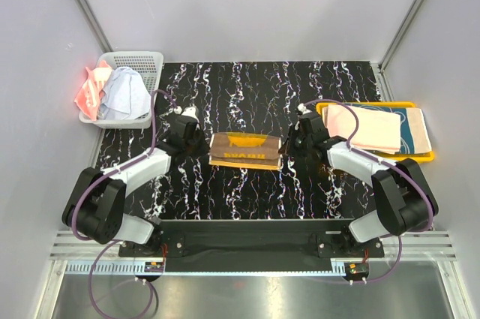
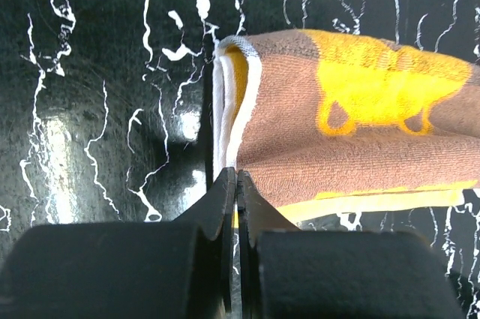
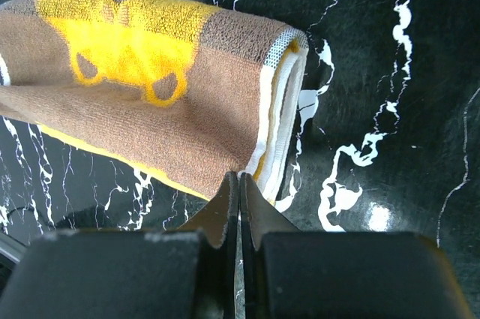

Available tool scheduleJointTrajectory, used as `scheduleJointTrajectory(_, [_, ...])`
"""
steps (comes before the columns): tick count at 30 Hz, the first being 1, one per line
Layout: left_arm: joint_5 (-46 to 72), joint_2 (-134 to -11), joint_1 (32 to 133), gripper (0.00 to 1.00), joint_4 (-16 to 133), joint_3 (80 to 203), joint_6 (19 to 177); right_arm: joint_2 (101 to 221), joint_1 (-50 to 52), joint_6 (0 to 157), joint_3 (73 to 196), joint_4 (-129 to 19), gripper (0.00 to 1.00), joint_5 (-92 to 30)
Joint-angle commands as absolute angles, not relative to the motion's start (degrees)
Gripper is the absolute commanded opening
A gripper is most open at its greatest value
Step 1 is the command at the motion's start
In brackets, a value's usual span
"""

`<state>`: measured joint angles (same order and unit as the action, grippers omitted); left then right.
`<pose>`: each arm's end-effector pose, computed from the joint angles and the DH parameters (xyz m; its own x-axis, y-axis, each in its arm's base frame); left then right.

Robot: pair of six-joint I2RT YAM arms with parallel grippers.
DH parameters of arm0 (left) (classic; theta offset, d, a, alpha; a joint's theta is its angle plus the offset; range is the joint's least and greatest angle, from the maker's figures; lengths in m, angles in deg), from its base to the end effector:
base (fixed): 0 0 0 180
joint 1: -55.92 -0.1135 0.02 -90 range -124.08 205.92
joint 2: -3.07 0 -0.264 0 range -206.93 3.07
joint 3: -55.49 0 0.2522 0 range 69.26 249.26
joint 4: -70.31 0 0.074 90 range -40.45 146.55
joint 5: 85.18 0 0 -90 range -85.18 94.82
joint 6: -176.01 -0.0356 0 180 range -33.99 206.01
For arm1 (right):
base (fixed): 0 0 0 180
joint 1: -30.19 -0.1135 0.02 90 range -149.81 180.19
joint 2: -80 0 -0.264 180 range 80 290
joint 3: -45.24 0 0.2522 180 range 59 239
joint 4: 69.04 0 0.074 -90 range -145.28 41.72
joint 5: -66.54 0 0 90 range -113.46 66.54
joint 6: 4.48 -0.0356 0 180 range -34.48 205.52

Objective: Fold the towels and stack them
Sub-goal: Fold the towel, then neatly place the folded towel into the bin

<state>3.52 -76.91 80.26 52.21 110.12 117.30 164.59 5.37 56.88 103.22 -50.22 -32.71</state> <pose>0.2569 -0.1153 0.1901 -0.7417 -0.2344 -0.6285 0.0139 0.9314 -0.3637 0.2673 0.1299 0.1856 -0.8151 0.1442 -0.5610 -0.1436 0.8880 0.4369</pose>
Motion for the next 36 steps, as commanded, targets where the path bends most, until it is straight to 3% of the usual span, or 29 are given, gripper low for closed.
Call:
scheduleJointTrajectory(1, [2.53,-76.82,80.18,0.00,54.88,109.51,116.16,164.37,4.70,56.26,102.50,-53.00,0.00,-33.13])
scheduleJointTrajectory(7, [3.41,-77.52,80.62,0.01,54.79,110.30,116.07,165.34,4.53,56.08,101.98,-53.44,0.04,-33.21])
scheduleJointTrajectory(10, [4.20,-77.18,80.88,0.12,54.53,110.13,116.25,164.90,4.53,55.90,101.62,-53.44,0.08,-33.04])
scheduleJointTrajectory(15, [4.47,-75.33,81.50,0.24,52.87,109.77,115.81,163.50,4.44,55.73,101.80,-51.77,0.25,-32.69])
scheduleJointTrajectory(18, [4.47,-71.91,81.50,0.24,50.07,110.04,115.46,161.30,4.53,55.38,102.24,-50.01,0.39,-32.69])
scheduleJointTrajectory(20, [3.59,-69.98,81.41,0.24,47.43,111.17,115.20,159.20,4.53,55.11,102.59,-48.44,0.43,-32.43])
scheduleJointTrajectory(26, [7.27,-69.69,82.20,0.24,45.21,116.27,114.76,159.88,4.53,55.29,106.10,-43.86,0.46,-28.56])
scheduleJointTrajectory(36, [14.13,-87.18,89.66,0.22,51.62,124.71,117.39,170.78,4.53,55.38,113.57,-42.45,0.52,-21.70])
